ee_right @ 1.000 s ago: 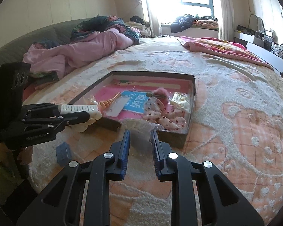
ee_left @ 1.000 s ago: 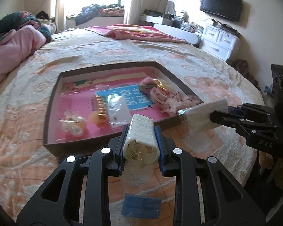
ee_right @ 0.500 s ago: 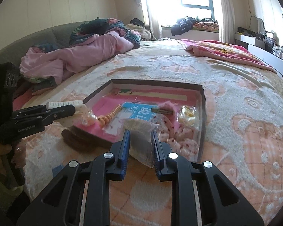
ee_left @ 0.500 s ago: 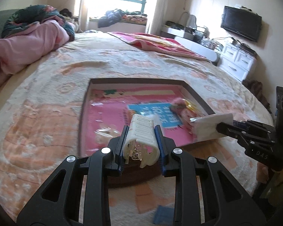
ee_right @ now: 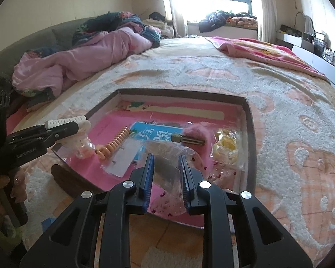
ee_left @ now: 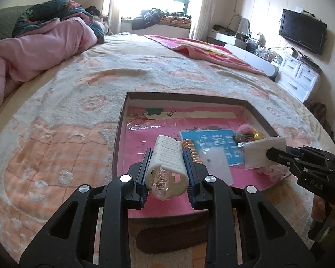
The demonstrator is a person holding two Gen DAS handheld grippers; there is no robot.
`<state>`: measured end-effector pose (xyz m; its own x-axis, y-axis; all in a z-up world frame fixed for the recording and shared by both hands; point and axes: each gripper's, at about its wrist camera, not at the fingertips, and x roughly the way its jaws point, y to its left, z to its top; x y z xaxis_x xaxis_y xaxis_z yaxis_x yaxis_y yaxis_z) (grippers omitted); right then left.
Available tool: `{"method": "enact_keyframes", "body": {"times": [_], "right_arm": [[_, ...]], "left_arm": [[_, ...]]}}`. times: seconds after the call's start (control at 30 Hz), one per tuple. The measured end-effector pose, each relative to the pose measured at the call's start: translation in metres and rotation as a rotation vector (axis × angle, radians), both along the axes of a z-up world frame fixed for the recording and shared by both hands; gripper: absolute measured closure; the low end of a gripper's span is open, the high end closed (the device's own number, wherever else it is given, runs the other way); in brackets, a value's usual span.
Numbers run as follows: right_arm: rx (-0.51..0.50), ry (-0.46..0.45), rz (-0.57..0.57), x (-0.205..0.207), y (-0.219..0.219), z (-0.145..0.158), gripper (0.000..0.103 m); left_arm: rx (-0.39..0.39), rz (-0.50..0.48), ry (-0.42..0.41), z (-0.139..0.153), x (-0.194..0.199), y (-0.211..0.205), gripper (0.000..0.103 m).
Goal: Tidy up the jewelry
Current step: 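Carry the white clip into the tray with the left tool while the right tool carries the bag there, then open both tools to release the clip and bag, then withdraw them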
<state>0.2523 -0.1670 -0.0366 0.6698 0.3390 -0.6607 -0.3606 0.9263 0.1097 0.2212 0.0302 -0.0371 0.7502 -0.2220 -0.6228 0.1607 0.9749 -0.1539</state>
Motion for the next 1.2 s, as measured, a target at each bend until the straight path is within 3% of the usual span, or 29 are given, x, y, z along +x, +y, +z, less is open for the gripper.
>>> {"method": "enact_keyframes", "body": {"times": [0.2,0.27,0.33,0.47,0.77,0.83,1.2], "right_arm": [[-0.002,0.034,-0.005,0.004,0.0,-0.011,0.078],[-0.002,0.033,-0.012,0.002,-0.002,-0.011,0.072],[-0.007,0.023,-0.022,0.0,-0.003,-0.011,0.057],[0.006,0.006,-0.03,-0.01,-0.009,-0.008,0.051],[0.029,-0.012,-0.03,-0.032,-0.016,0.001,0.044],[0.026,-0.019,-0.03,-0.036,-0.018,0.003,0.038],[0.032,-0.025,-0.009,-0.061,-0.02,0.008,0.031]], "left_arm": [[0.013,0.002,-0.004,-0.004,0.005,-0.002,0.083],[0.009,0.004,-0.005,-0.004,0.006,-0.002,0.083],[0.011,0.004,-0.006,-0.004,0.006,-0.002,0.083],[0.011,-0.005,-0.005,-0.004,0.008,-0.003,0.083],[0.023,-0.033,-0.023,0.001,0.002,-0.013,0.056],[0.022,-0.039,-0.033,0.004,-0.002,-0.015,0.048],[0.013,-0.042,-0.076,0.018,-0.022,-0.019,0.026]]}}
